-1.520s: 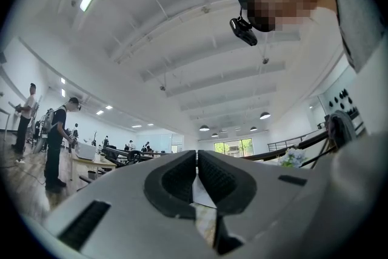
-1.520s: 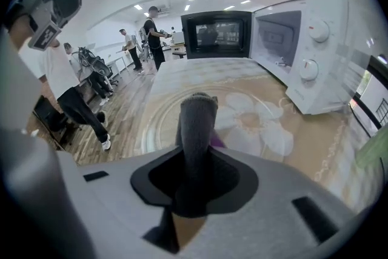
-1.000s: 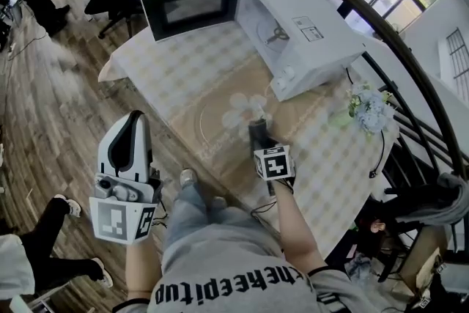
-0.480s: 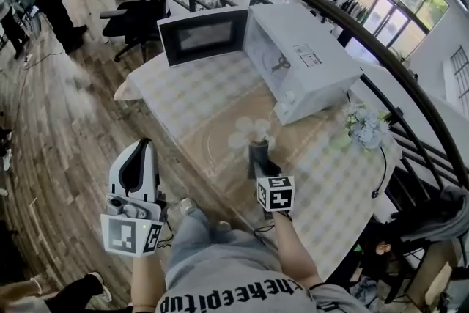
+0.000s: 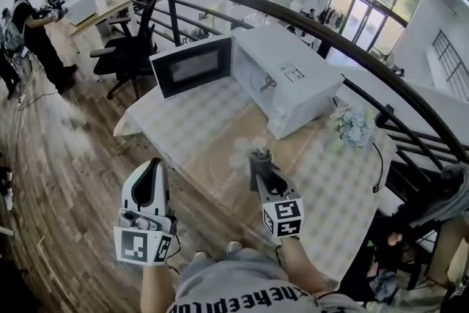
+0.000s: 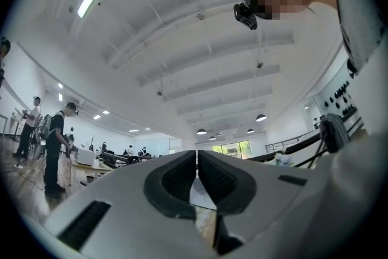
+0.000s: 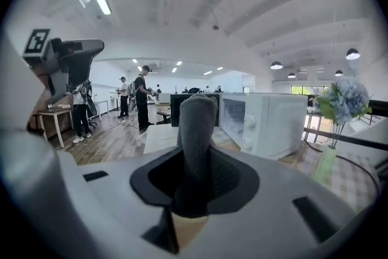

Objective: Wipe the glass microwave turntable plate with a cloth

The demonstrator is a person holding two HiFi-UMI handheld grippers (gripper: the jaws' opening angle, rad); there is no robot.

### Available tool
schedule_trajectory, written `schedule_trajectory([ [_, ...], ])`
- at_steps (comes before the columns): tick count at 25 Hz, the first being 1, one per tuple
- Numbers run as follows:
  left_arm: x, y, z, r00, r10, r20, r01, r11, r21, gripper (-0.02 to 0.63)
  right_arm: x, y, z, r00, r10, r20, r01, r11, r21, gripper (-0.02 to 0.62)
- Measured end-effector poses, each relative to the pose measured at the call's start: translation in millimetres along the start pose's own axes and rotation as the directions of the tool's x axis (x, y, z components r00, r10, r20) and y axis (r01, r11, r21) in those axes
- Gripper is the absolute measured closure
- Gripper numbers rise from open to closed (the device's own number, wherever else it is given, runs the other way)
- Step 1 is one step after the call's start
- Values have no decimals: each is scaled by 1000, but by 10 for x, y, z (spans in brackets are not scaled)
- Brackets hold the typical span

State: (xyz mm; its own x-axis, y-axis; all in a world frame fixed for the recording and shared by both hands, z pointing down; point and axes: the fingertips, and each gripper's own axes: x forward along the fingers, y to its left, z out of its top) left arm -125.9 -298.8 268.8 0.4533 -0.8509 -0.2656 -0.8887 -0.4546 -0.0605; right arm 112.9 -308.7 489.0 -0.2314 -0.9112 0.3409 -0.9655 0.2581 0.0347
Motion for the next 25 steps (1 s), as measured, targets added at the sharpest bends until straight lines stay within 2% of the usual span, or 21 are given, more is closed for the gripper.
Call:
schedule_trajectory([
  [5,-54,129,39,1000,-24,-7,24,1000,-5,594,-193,131,377,995,-45,93,46,999,-10,489],
  [14,-171,304,136,999,-34,4,34,999,-12,594,-570,258,900,969,-106,225,111,994,-11,491],
  [21,-235,401,138,1000,-23,1,23,999,-27,594,-833,327,1191,946,-115,303,117,993,10,491],
  [25,-260,445,127,1000,-14,1,14,999,-41,594,-981,398,1358,935,-118,334,131,991,-17,491],
])
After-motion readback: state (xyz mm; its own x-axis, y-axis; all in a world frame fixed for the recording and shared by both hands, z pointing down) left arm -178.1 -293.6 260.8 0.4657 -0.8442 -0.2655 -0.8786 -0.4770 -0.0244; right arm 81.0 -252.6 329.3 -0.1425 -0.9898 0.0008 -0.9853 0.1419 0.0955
